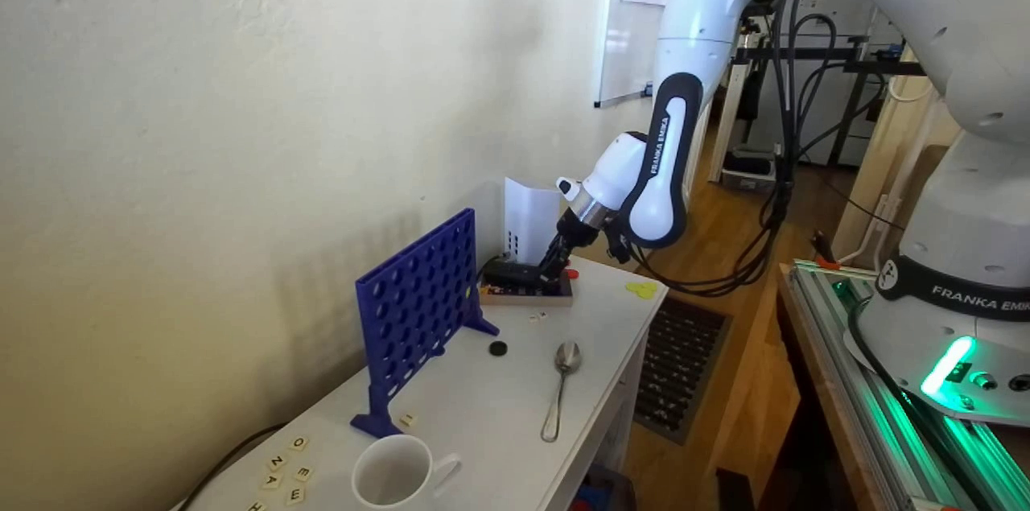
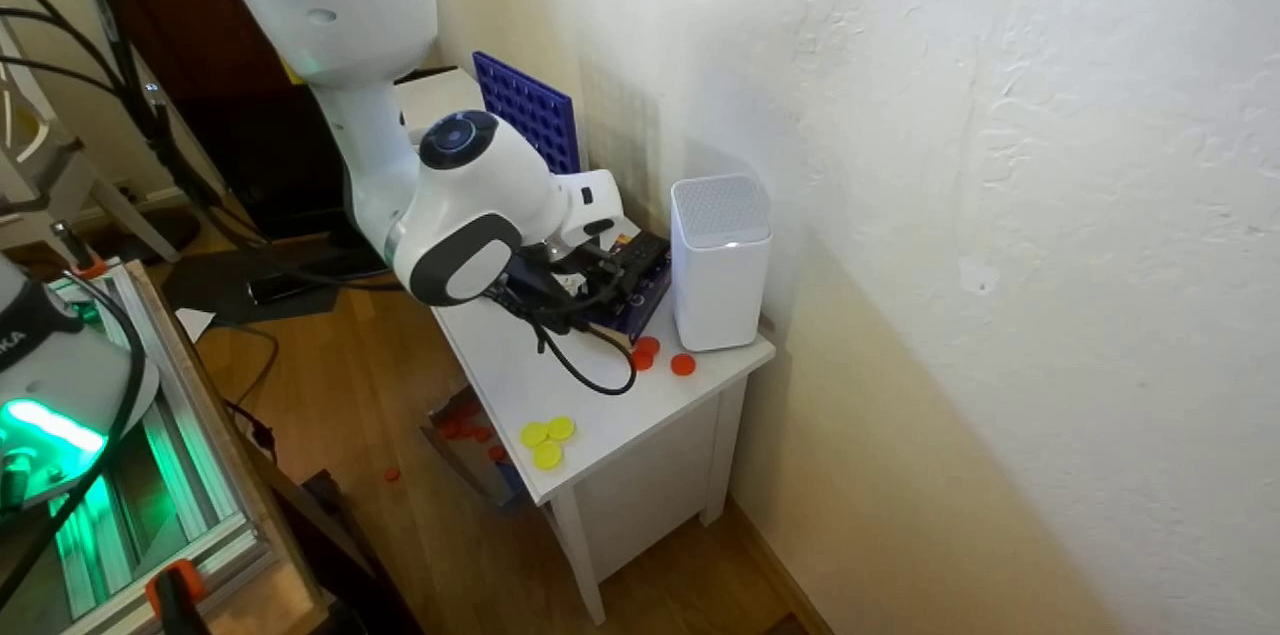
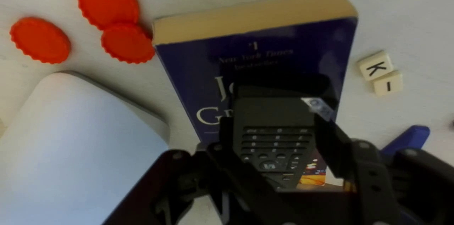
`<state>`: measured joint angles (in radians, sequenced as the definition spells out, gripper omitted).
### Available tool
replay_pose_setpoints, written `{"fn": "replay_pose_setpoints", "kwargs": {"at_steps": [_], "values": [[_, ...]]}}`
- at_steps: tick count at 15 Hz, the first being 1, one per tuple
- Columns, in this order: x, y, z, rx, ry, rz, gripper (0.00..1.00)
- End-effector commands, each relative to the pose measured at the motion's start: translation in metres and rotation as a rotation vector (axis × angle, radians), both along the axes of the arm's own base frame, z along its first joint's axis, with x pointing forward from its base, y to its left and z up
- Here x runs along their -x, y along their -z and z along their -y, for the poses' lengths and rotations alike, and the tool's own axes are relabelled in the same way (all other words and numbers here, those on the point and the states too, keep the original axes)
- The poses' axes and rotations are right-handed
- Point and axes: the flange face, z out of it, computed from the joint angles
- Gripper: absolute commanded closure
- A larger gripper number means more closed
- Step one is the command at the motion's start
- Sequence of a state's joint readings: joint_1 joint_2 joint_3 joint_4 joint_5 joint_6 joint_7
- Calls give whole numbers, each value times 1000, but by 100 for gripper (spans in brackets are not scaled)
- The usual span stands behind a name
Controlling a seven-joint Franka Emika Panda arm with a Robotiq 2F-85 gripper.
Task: Move the remote slightly to the left
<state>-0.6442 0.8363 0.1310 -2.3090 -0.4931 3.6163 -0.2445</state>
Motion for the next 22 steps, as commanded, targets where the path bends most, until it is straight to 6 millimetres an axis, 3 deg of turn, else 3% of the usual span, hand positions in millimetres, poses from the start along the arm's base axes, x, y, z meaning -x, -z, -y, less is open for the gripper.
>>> {"fn": "replay_pose_setpoints", "kwargs": {"at_steps": [1,9,12,16,18,22], "values": [[3,-4,0,-18,16,-13,65],[29,-64,-24,-61,-124,-164,65],[39,-71,-23,-47,-216,-214,65],[46,-66,-24,-36,-344,-245,65],[49,-62,-39,-70,-411,-240,65],[60,-67,-95,-144,-603,-228,65]]}}
